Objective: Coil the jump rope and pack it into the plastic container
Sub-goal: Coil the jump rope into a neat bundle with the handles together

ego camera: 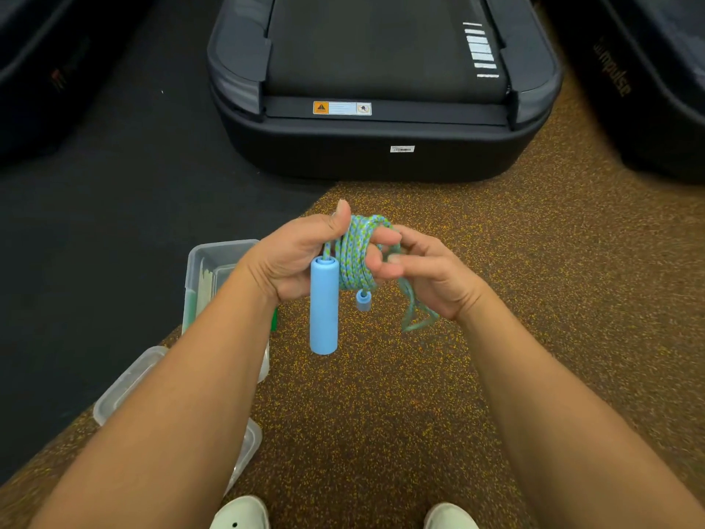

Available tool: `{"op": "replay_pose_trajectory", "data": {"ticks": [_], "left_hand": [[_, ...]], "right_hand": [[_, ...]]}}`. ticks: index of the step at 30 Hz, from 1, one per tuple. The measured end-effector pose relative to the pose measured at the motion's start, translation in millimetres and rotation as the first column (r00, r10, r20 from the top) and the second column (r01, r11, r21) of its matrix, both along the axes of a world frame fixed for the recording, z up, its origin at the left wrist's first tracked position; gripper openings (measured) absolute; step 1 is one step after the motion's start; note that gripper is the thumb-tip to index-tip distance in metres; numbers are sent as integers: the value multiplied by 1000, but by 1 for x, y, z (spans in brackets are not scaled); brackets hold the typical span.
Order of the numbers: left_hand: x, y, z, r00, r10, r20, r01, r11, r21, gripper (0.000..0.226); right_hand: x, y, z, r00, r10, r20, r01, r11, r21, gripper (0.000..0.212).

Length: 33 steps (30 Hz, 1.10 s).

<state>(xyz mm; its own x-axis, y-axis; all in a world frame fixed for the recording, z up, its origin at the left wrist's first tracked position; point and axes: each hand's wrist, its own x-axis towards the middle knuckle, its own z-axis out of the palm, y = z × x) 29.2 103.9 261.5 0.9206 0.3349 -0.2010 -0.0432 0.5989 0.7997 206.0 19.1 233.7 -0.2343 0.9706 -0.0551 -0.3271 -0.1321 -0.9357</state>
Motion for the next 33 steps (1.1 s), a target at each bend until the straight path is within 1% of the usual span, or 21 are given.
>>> {"op": "replay_pose_trajectory", "data": {"ticks": [2, 4, 6, 8, 11, 12, 14, 16, 18, 21, 23, 25, 27, 28, 29, 30, 31, 33], "left_hand": [[-1, 2, -2, 1000, -8, -4, 8, 1000, -18, 61], [-2, 2, -3, 1000, -2, 4, 2, 1000, -16, 58], [-2, 1, -1, 1000, 11, 12, -11, 1000, -18, 58], [-1, 0, 0, 1000, 14, 21, -13, 999, -30, 59], [0, -1, 0, 1000, 17, 18, -16, 1000, -24, 59], [0, -1, 0, 1000, 14, 23, -14, 1000, -24, 58], [0, -1, 0, 999, 7, 50, -5, 999, -31, 57], [0, 0, 0, 997, 4, 73, -1, 999, -33, 57], [0, 0, 1, 996, 13, 86, -9, 999, -44, 57], [-1, 1, 5, 993, 54, 110, -45, 996, -82, 59], [-2, 3, 7, 991, 68, 117, -59, 995, -80, 60], [-2, 4, 8, 991, 71, 115, -64, 996, -63, 60], [-2, 3, 9, 992, 69, 104, -64, 997, -52, 59], [-2, 3, 10, 993, 63, 95, -59, 997, -51, 59], [-2, 3, 11, 995, 59, 84, -55, 997, -50, 59], [-1, 3, 10, 996, 54, 76, -50, 998, -46, 58], [-1, 4, 9, 996, 44, 73, -42, 999, -31, 57], [-1, 4, 8, 998, 23, 64, -23, 1000, 2, 56]], "right_hand": [[1, 2, -1, 1000, 6, 16, -6, 1000, -14, 27], [1, 5, -4, 1000, -18, -5, 18, 998, -56, 29], [2, 7, -11, 995, -101, 26, 103, 988, -114, 34], [3, 7, -20, 981, -187, 43, 192, 968, -163, 33], [3, 6, -27, 979, -202, -24, 187, 942, -280, 31], [1, 6, -28, 979, -202, -15, 187, 932, -310, 32], [-3, 7, -29, 970, -227, 83, 241, 909, -339, 35], [-7, 7, -32, 940, -284, 191, 336, 871, -359, 30], [-8, 5, -38, 908, -327, 263, 413, 809, -418, 27], [-4, -2, -51, 899, -260, 352, 416, 757, -504, 33], [-1, -5, -59, 892, -183, 412, 401, 742, -538, 31], [2, -6, -69, 841, -99, 532, 416, 747, -519, 28], [3, -8, -74, 747, -5, 665, 412, 788, -457, 36], [3, -8, -73, 693, 43, 720, 386, 821, -420, 46], [2, -7, -68, 645, 70, 761, 353, 856, -378, 60], [1, -5, -64, 624, 66, 779, 322, 886, -333, 73], [-2, -3, -56, 645, 36, 763, 298, 908, -295, 82], [-9, 1, -37, 776, -55, 629, 242, 946, -216, 82]]}}
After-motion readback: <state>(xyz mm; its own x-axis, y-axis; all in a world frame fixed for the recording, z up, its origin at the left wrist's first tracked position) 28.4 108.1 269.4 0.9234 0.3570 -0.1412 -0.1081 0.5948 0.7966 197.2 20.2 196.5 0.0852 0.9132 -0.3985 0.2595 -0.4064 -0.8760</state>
